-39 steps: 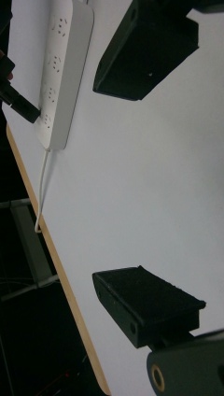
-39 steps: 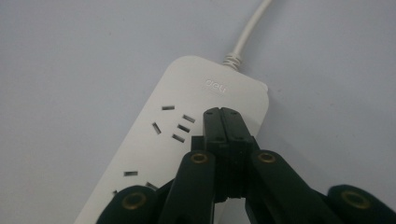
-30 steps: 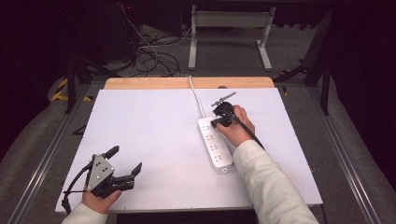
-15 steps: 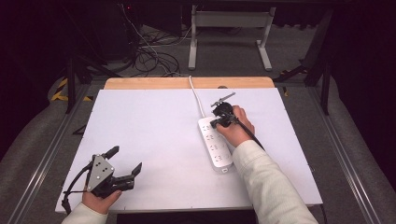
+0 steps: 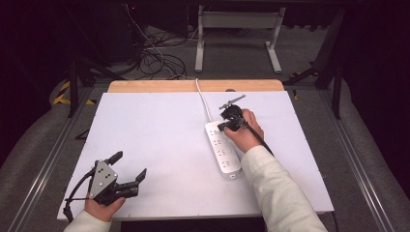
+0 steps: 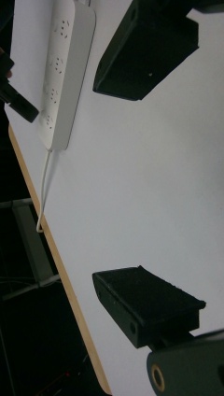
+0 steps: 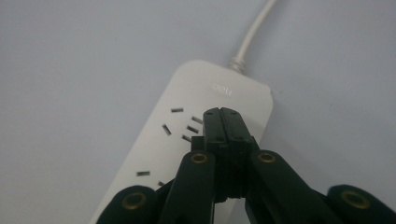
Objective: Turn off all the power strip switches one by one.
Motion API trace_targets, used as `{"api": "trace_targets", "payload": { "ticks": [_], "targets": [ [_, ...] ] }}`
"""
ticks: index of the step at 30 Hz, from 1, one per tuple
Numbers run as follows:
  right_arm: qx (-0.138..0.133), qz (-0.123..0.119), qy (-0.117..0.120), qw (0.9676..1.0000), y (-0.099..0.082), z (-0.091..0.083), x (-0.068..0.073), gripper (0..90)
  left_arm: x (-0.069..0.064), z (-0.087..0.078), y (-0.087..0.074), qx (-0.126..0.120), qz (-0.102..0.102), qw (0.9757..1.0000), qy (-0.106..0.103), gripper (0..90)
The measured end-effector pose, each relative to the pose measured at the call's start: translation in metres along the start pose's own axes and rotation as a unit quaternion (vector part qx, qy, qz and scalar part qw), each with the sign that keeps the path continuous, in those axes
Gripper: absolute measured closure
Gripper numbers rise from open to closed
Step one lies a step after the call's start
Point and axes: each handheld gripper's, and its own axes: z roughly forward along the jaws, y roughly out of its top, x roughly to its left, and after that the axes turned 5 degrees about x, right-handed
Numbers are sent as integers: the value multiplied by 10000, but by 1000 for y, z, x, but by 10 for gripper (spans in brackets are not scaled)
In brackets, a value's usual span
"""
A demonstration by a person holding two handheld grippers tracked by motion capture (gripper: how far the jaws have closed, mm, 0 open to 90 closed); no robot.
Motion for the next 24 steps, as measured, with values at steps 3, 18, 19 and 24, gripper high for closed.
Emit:
{"api": "trace_targets", "payload": {
  "ticks": [3, 18, 19, 24],
  "targets": [
    [-521, -32, 218, 9984, 4, -21, 5, 900, 1, 2, 0, 20, 11, 10000, -13, 105],
    [-1595, -553, 299, 9852, -18, -67, 13, 443, 1, 1, 0, 15, -17, 10000, 2, 105],
    [-1725, -585, 323, 9827, -23, -72, 13, 402, 1, 0, 0, 13, -5, 10000, 0, 105],
    [-2152, -703, 432, 9731, -53, -91, 14, 304, -1, 0, 1, -3, 7, 10000, 20, 103]
  ]
}}
